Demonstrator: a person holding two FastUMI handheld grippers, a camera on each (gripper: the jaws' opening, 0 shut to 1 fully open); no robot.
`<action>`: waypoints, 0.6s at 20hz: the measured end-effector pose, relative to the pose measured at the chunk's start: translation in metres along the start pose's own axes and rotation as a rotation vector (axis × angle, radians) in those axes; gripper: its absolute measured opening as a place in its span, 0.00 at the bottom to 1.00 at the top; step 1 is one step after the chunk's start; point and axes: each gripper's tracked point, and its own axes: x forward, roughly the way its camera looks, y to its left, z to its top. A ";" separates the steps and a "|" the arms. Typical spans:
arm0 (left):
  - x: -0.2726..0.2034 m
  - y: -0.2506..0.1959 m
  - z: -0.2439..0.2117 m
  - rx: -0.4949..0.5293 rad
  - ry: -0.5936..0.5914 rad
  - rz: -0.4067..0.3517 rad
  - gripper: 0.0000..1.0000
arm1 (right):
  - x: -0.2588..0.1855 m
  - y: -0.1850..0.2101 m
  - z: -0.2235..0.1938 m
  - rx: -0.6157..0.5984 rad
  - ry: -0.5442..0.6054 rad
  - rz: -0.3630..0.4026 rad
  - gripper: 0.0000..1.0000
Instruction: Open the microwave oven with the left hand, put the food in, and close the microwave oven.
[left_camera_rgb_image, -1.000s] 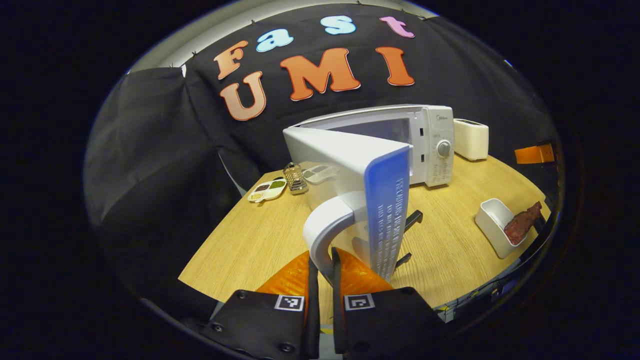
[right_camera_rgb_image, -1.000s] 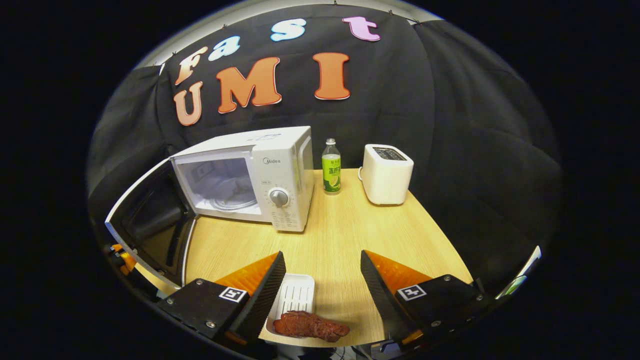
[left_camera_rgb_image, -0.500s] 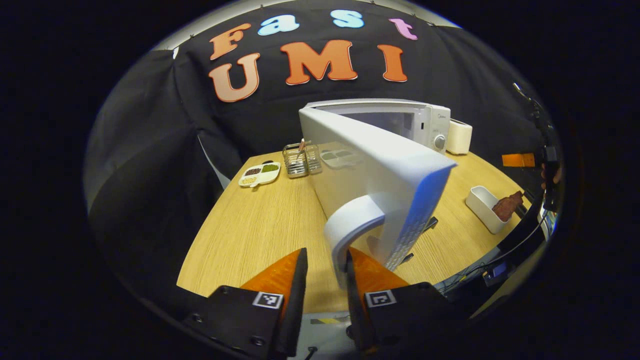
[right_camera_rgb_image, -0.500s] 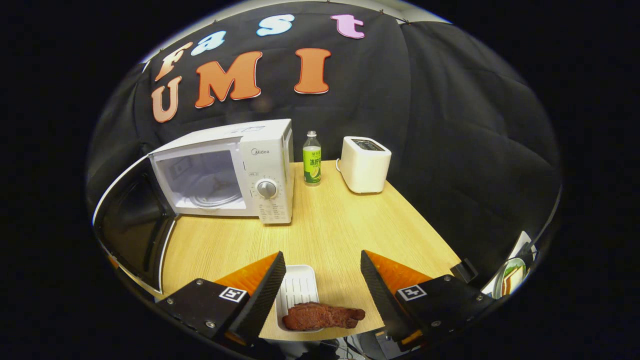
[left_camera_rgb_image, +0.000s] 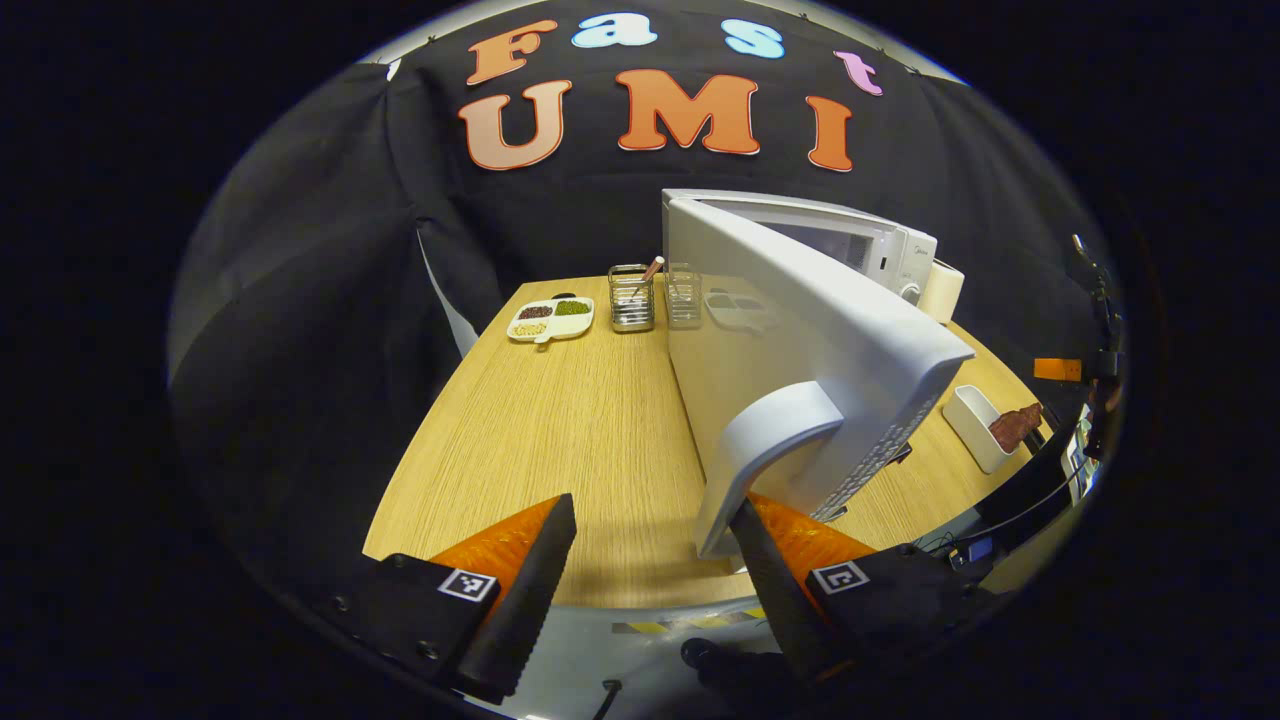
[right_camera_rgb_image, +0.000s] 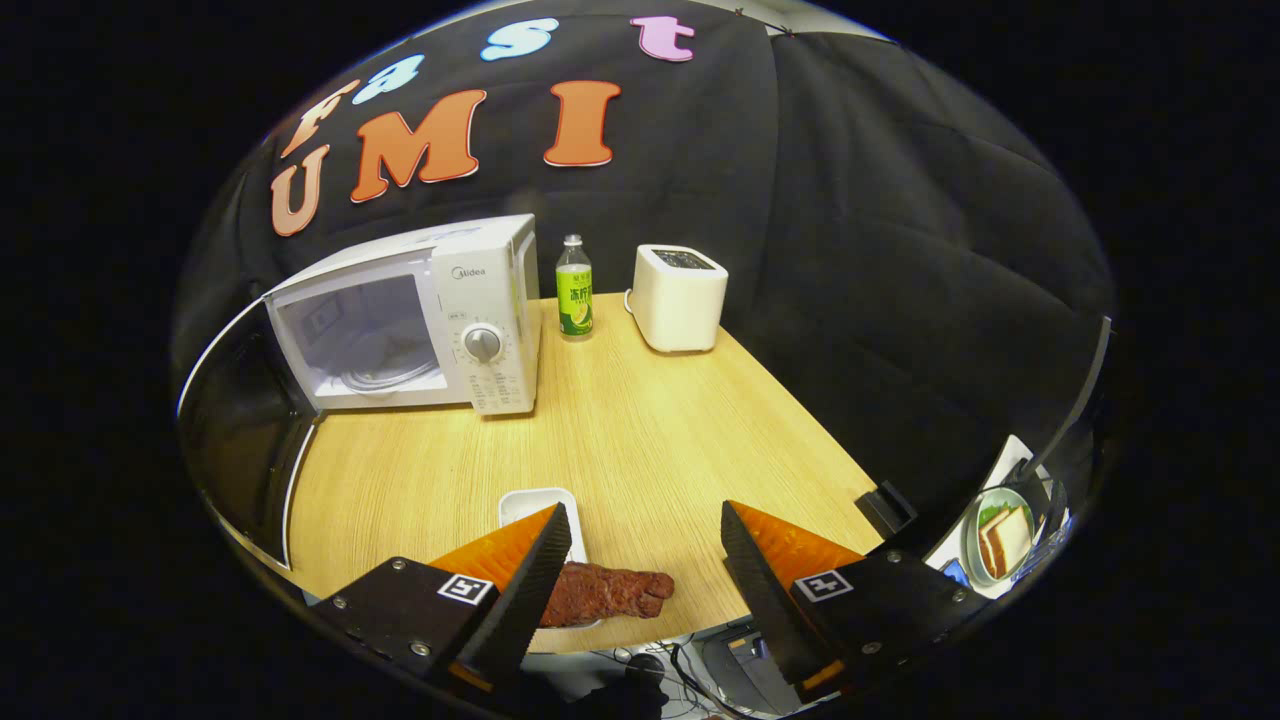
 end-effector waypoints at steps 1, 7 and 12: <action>-0.004 0.010 -0.005 0.035 0.008 0.037 0.90 | 0.000 0.002 -0.005 0.015 0.015 0.007 0.94; -0.017 0.053 -0.011 0.007 -0.003 0.178 0.99 | 0.016 0.013 -0.048 0.239 0.143 0.046 0.94; -0.027 0.083 0.000 -0.023 -0.043 0.270 0.99 | 0.020 0.015 -0.073 0.387 0.242 0.073 0.74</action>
